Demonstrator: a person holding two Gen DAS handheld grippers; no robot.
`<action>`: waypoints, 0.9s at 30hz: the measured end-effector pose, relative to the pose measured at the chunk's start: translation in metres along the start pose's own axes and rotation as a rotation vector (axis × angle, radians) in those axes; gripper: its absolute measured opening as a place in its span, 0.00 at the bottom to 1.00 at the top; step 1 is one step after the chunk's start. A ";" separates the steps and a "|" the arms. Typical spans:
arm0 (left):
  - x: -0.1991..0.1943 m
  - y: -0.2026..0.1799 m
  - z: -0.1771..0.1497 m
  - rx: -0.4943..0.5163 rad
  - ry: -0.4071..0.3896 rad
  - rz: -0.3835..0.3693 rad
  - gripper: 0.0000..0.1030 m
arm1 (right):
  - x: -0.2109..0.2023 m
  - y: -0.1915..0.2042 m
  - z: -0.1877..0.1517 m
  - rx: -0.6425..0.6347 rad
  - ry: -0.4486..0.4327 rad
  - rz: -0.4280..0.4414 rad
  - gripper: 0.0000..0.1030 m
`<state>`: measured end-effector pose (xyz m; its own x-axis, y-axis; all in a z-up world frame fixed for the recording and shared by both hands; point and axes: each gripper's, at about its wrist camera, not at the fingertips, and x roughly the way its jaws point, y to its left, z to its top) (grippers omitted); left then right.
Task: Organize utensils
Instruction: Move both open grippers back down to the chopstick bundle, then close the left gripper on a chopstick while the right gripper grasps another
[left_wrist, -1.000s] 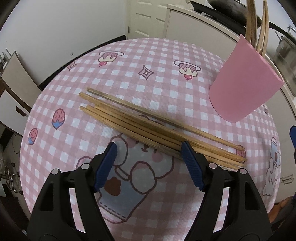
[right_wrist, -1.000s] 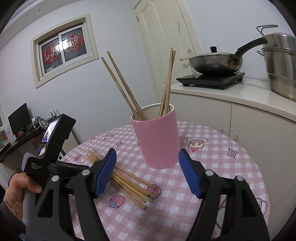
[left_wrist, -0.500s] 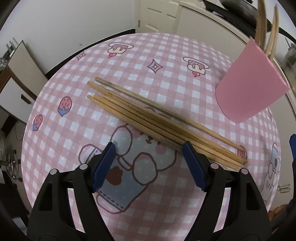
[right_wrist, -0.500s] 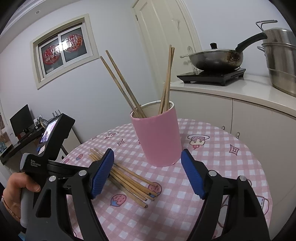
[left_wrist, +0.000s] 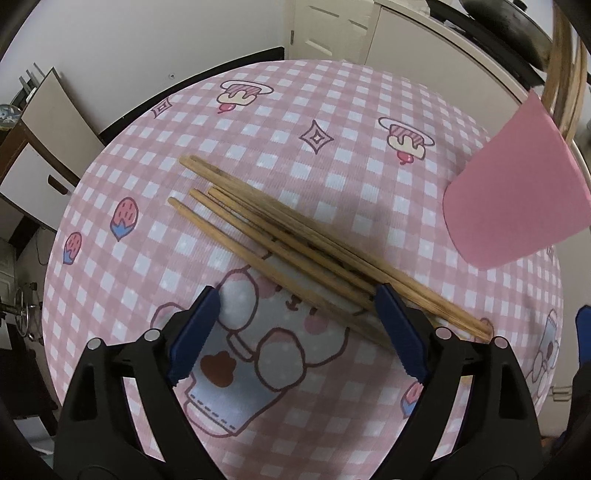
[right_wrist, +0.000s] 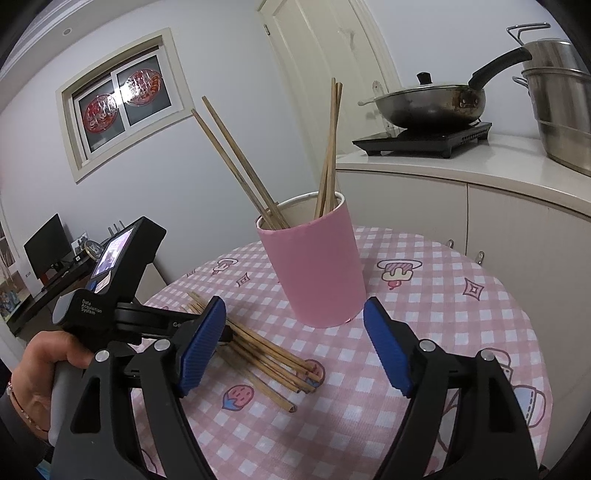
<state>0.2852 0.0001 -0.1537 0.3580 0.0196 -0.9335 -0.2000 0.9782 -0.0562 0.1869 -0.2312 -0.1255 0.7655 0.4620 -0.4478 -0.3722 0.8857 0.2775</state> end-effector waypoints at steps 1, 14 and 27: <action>-0.001 0.001 -0.001 0.004 0.001 0.001 0.83 | 0.000 0.000 0.000 -0.001 0.001 0.003 0.72; -0.001 -0.004 -0.008 0.047 0.015 0.055 0.82 | 0.001 -0.004 -0.001 0.012 0.007 0.019 0.73; -0.028 0.048 -0.046 0.124 -0.018 -0.041 0.26 | 0.005 0.011 -0.007 -0.070 0.101 -0.011 0.73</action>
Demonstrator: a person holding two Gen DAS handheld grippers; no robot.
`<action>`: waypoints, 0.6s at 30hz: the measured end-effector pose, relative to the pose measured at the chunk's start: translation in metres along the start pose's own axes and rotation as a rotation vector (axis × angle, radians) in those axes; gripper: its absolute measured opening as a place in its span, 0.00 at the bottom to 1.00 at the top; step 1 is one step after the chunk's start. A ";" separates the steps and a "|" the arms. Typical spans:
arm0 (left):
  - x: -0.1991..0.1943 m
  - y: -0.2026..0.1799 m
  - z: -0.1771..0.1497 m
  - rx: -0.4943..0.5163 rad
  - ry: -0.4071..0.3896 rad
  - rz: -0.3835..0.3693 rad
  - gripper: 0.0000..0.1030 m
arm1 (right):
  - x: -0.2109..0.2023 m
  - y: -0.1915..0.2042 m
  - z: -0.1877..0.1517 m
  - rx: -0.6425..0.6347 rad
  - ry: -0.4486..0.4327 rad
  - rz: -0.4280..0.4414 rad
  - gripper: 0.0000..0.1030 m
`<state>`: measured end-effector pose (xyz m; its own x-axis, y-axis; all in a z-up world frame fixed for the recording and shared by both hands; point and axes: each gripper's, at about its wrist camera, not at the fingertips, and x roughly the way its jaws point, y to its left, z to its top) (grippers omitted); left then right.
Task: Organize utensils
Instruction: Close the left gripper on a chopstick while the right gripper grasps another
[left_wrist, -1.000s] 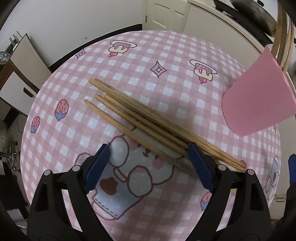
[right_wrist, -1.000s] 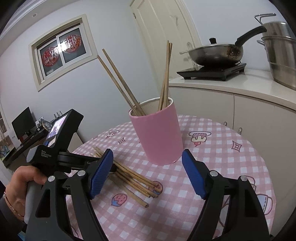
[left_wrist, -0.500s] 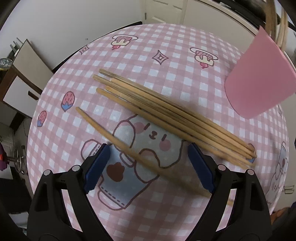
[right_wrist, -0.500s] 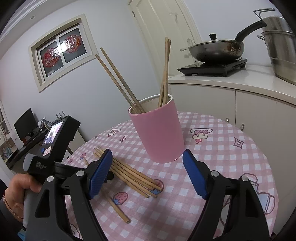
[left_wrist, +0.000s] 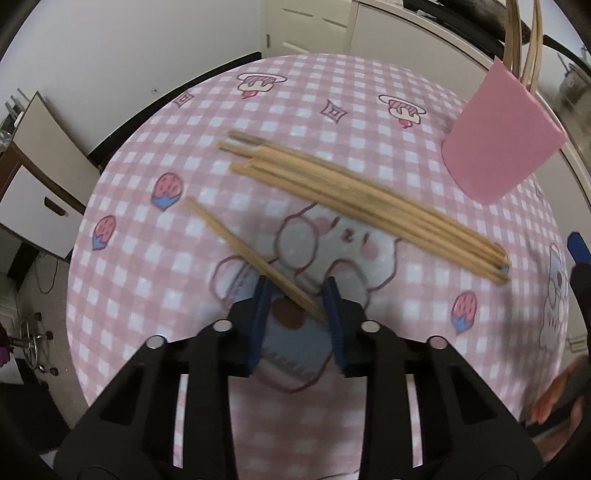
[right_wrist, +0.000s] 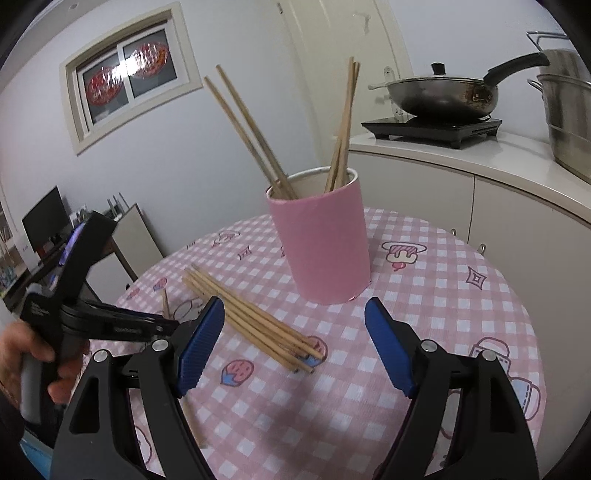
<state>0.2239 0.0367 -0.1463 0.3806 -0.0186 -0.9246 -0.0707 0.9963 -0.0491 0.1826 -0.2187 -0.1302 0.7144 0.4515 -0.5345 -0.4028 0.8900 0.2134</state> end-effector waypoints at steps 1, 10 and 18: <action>-0.002 0.004 -0.003 0.003 -0.002 -0.006 0.25 | 0.001 0.002 0.000 -0.007 0.008 -0.001 0.73; -0.008 0.027 -0.015 0.034 -0.020 -0.108 0.16 | 0.031 0.048 -0.006 -0.182 0.179 0.002 0.73; -0.006 0.044 -0.017 -0.038 -0.051 -0.211 0.10 | 0.076 0.078 -0.007 -0.289 0.268 0.011 0.31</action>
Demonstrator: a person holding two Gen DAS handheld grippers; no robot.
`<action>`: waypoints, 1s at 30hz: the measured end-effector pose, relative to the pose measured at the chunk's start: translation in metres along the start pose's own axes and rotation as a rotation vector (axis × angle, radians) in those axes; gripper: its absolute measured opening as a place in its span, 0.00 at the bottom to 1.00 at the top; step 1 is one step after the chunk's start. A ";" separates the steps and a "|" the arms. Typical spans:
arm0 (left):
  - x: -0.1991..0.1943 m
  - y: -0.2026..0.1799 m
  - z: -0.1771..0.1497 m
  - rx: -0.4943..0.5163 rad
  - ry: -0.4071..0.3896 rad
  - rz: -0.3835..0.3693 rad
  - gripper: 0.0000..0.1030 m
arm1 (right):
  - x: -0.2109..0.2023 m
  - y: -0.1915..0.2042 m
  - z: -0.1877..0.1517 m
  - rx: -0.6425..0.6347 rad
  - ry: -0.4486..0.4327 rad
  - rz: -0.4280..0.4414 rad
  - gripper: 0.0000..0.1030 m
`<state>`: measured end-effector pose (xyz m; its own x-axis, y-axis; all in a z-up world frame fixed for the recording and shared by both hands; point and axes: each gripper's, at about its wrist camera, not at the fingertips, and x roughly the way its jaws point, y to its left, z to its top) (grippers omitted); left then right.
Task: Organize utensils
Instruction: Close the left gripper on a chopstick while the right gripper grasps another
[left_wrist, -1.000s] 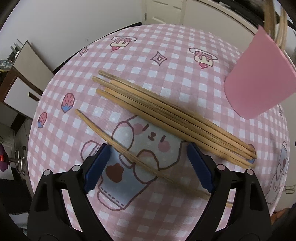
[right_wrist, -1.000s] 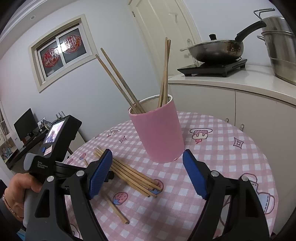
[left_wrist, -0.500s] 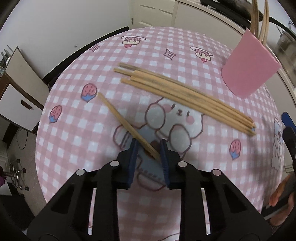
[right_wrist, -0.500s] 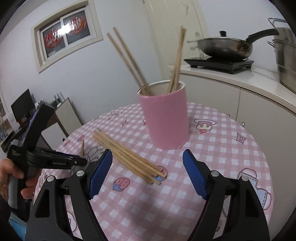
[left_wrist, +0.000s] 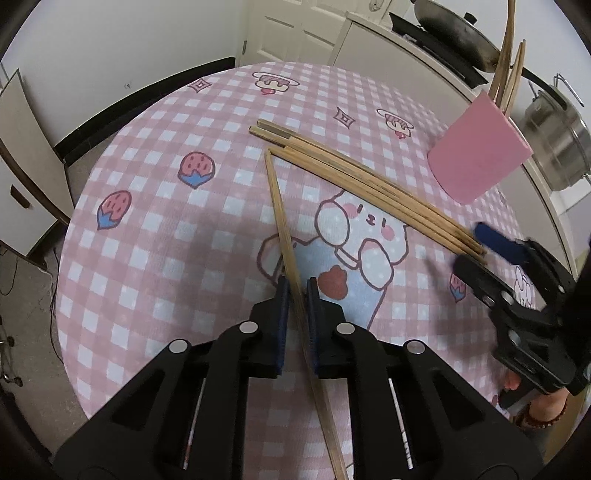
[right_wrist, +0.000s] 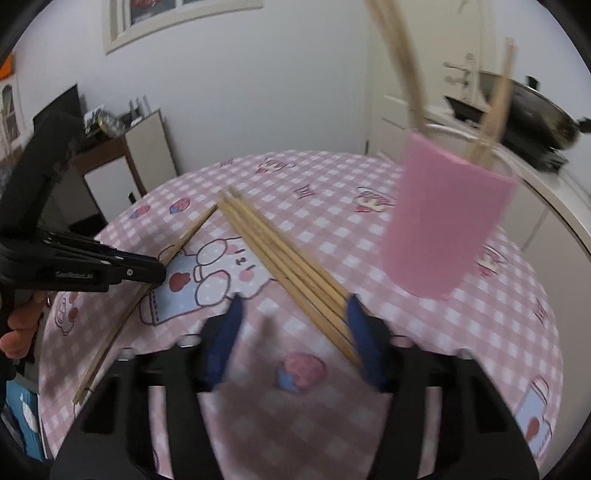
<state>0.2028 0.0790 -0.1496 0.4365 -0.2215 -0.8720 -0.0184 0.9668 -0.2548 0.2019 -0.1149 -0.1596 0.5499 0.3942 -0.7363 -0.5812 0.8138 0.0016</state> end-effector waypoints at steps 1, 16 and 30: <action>0.000 0.001 0.000 -0.006 0.001 -0.007 0.10 | 0.007 0.004 0.003 -0.024 0.020 0.000 0.28; 0.007 0.011 0.018 -0.007 0.040 -0.053 0.11 | 0.044 0.024 0.034 -0.217 0.192 0.003 0.08; 0.013 -0.008 0.027 0.031 0.042 -0.019 0.42 | 0.057 0.022 0.047 -0.183 0.340 0.031 0.08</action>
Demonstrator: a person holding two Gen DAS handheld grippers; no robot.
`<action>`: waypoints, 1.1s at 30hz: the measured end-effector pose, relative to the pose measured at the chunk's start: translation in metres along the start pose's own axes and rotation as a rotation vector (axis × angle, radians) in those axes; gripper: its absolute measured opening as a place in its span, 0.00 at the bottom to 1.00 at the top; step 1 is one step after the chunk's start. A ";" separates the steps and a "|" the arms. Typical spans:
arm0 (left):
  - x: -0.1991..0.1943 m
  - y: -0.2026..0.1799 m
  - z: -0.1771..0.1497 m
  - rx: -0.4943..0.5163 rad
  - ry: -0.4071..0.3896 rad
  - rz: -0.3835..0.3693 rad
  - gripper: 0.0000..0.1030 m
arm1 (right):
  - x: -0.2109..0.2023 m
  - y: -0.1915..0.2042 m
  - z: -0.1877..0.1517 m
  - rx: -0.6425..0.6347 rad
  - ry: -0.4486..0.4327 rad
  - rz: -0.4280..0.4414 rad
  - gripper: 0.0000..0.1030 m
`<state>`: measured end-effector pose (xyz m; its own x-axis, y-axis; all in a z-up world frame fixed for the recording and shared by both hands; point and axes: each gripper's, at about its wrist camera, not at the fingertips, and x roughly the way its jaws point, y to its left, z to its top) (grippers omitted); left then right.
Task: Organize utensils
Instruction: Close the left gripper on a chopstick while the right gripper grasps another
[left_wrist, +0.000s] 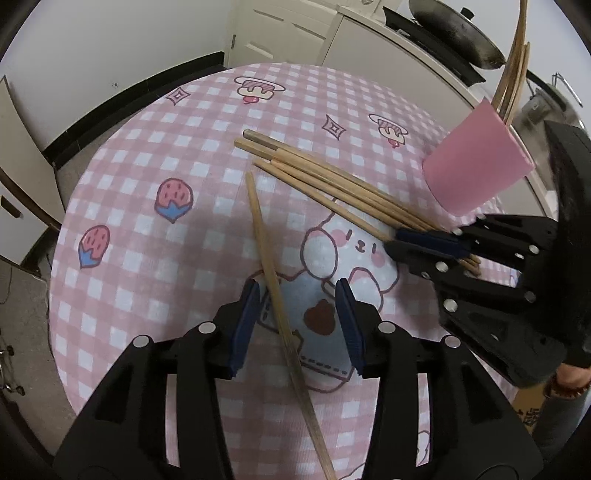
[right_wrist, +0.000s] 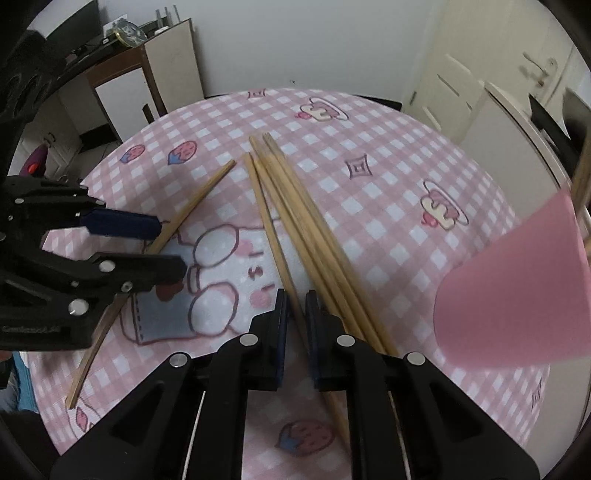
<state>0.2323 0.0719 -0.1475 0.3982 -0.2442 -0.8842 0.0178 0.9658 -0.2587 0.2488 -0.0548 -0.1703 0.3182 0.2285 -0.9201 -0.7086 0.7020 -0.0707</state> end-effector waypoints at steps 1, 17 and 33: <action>0.000 -0.001 -0.001 0.006 -0.001 0.003 0.42 | -0.003 0.001 -0.004 0.005 0.016 0.005 0.08; 0.000 0.005 0.002 -0.015 0.023 -0.019 0.41 | -0.020 0.008 -0.017 0.055 0.106 0.097 0.07; 0.006 -0.002 0.008 0.048 -0.035 0.140 0.09 | 0.010 0.028 0.030 0.041 0.088 0.029 0.04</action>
<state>0.2414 0.0691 -0.1491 0.4313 -0.1049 -0.8961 0.0040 0.9934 -0.1144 0.2515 -0.0127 -0.1696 0.2403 0.1902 -0.9519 -0.6895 0.7237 -0.0294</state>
